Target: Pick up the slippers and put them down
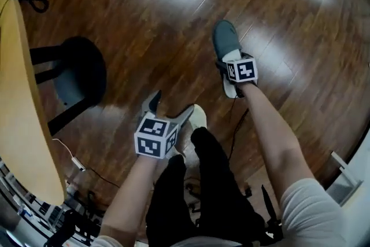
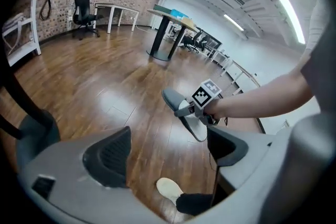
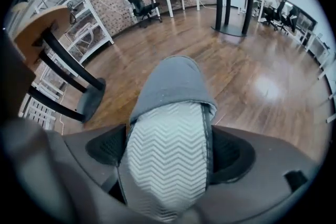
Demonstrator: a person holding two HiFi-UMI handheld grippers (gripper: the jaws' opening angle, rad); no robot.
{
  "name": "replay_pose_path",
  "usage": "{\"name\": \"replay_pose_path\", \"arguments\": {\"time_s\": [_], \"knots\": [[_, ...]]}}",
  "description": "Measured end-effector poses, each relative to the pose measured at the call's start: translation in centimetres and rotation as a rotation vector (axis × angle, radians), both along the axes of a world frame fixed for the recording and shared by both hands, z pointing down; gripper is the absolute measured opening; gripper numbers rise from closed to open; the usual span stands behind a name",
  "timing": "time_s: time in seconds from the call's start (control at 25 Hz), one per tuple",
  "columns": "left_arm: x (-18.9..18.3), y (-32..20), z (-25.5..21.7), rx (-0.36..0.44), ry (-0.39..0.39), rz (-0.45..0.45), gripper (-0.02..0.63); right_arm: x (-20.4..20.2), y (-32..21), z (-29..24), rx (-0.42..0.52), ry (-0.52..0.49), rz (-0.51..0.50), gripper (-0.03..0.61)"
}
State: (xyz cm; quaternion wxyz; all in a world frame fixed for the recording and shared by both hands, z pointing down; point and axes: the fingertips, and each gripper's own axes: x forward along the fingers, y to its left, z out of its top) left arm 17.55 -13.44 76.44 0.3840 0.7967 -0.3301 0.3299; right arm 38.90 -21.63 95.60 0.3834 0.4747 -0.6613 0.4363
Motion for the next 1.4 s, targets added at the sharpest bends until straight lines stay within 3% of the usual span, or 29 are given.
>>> {"name": "replay_pose_path", "arguments": {"time_s": [0.16,0.28,0.44,0.48,0.6,0.72,0.88,0.96,1.08,1.16,1.24,1.32,1.4], "knots": [[1.4,-2.1,15.9,-0.007,0.012,0.013,0.433,0.0,1.5,20.4,-0.064,0.053,-0.004,0.502],[0.7,-3.7,25.3,-0.002,-0.026,0.021,0.433,0.6,1.2,30.9,-0.078,0.095,0.054,0.508],[0.7,-3.7,30.8,-0.018,-0.031,0.025,0.433,-1.4,1.8,35.7,-0.060,0.031,0.077,0.538],[1.0,-3.5,30.8,-0.022,-0.021,0.027,0.433,-1.8,2.0,35.5,-0.052,0.014,0.064,0.574],[1.5,-3.2,28.4,-0.020,0.004,0.023,0.433,-2.1,3.0,32.2,-0.067,0.001,0.031,0.577],[0.5,-2.1,22.1,-0.023,0.011,0.011,0.433,-3.1,4.4,24.2,-0.078,-0.024,-0.021,0.575],[-3.5,-0.8,8.6,0.005,-0.001,-0.046,0.433,-7.6,4.0,6.9,0.006,-0.074,-0.181,0.575],[-6.0,0.3,-0.4,0.023,-0.017,-0.066,0.433,-10.7,3.5,-4.0,0.040,-0.122,-0.239,0.575],[-10.6,7.3,-18.7,0.022,-0.066,-0.129,0.433,-15.0,7.8,-23.9,0.032,-0.256,-0.317,0.575],[-14.0,13.6,-30.9,0.054,-0.092,-0.220,0.433,-17.0,12.3,-38.1,0.056,-0.301,-0.409,0.575],[-19.3,16.6,-40.0,0.147,-0.085,-0.361,0.433,-20.9,13.5,-50.7,0.144,-0.284,-0.530,0.575],[-25.8,17.5,-45.7,0.243,-0.066,-0.490,0.433,-27.4,13.2,-59.0,0.236,-0.261,-0.642,0.574],[-31.6,21.3,-48.4,0.276,-0.053,-0.579,0.433,-34.0,16.4,-63.2,0.269,-0.253,-0.724,0.561]]}}
